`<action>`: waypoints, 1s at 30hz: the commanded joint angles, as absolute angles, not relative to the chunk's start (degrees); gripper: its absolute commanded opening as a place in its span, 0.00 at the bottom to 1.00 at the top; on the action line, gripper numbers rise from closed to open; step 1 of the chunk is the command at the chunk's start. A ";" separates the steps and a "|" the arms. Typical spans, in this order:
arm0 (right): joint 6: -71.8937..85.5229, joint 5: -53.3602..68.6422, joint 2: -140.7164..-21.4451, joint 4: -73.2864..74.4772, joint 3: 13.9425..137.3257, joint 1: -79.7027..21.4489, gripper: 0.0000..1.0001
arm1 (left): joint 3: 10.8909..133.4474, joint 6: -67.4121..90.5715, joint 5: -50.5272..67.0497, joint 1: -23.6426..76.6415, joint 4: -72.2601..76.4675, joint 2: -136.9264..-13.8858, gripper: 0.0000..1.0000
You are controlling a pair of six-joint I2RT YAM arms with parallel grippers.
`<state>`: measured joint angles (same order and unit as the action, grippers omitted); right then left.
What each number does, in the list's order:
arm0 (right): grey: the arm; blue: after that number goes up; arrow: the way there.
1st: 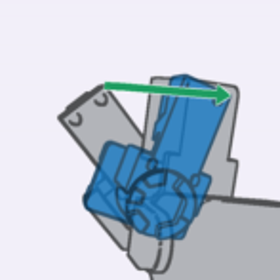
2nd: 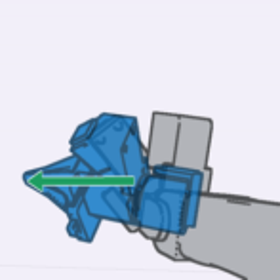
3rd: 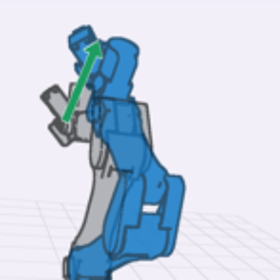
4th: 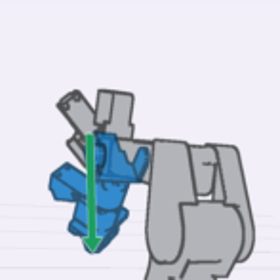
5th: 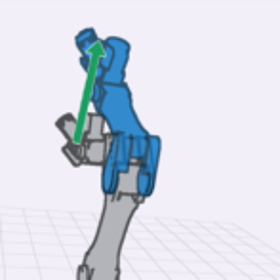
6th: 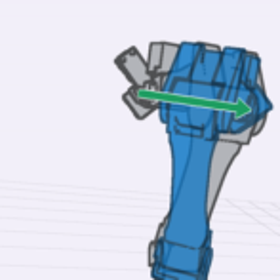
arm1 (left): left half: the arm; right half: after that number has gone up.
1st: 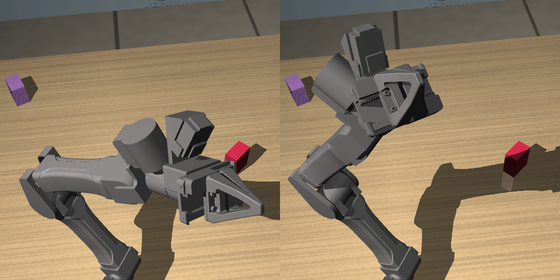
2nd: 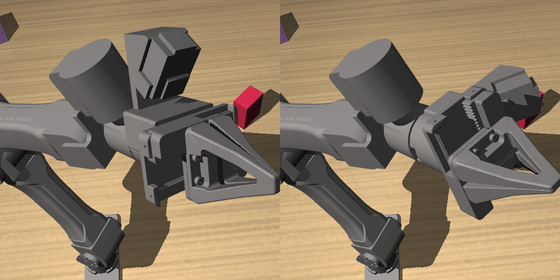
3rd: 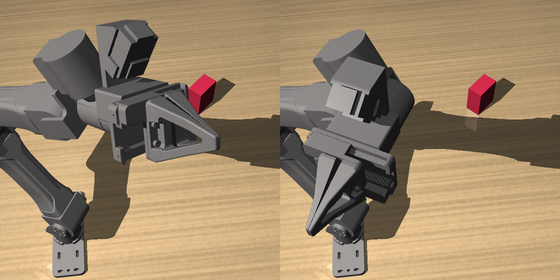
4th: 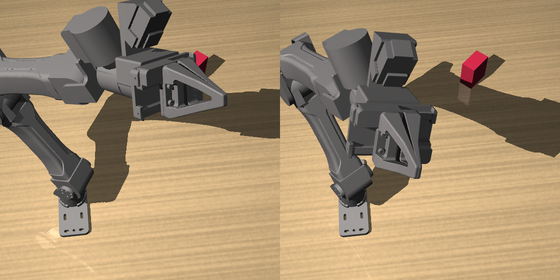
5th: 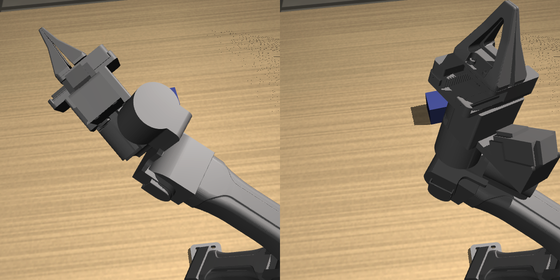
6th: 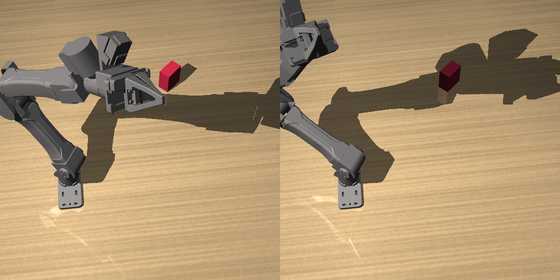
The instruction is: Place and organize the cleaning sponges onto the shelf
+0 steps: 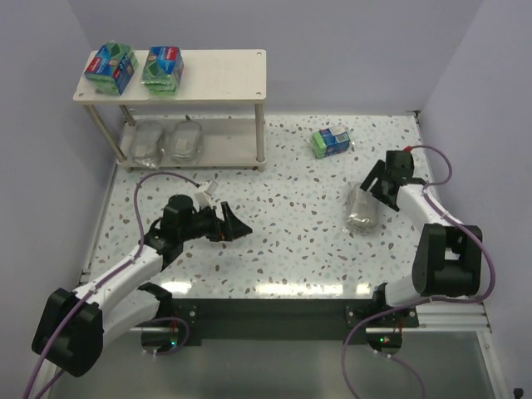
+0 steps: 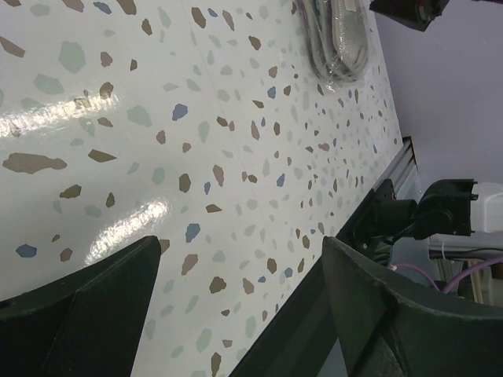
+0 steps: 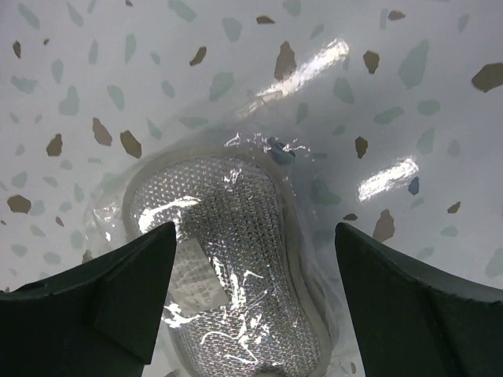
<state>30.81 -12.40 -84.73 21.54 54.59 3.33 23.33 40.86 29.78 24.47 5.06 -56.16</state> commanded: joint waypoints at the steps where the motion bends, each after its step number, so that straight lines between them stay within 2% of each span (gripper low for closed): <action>1: 30.84 -7.47 -83.67 16.00 49.59 3.08 0.85 | 23.64 39.81 29.97 24.70 6.85 -56.34 0.89; 8: 36.38 -0.63 -84.11 7.67 40.53 2.99 0.79 | 22.59 39.46 29.88 24.70 7.21 -57.39 0.88; 13: 47.94 3.77 -78.15 2.12 32.36 0.45 0.73 | 22.59 39.37 28.39 24.78 6.50 -56.69 0.88; 17: 61.32 -0.52 -69.55 -1.67 27.17 -10.17 0.70 | 22.33 39.72 26.02 24.70 6.59 -56.95 0.89; 21: 79.49 -8.94 -65.66 -4.31 23.21 -25.09 0.70 | 22.67 40.34 25.58 24.70 6.94 -58.18 0.89; 26: 88.58 -15.90 -68.81 -4.13 26.36 -35.93 0.75 | 21.62 40.87 23.30 24.78 6.41 -57.48 0.89; 30: 91.75 -11.98 -77.41 -10.80 30.66 -41.47 0.77 | 20.48 42.36 23.03 24.70 7.99 -57.92 0.89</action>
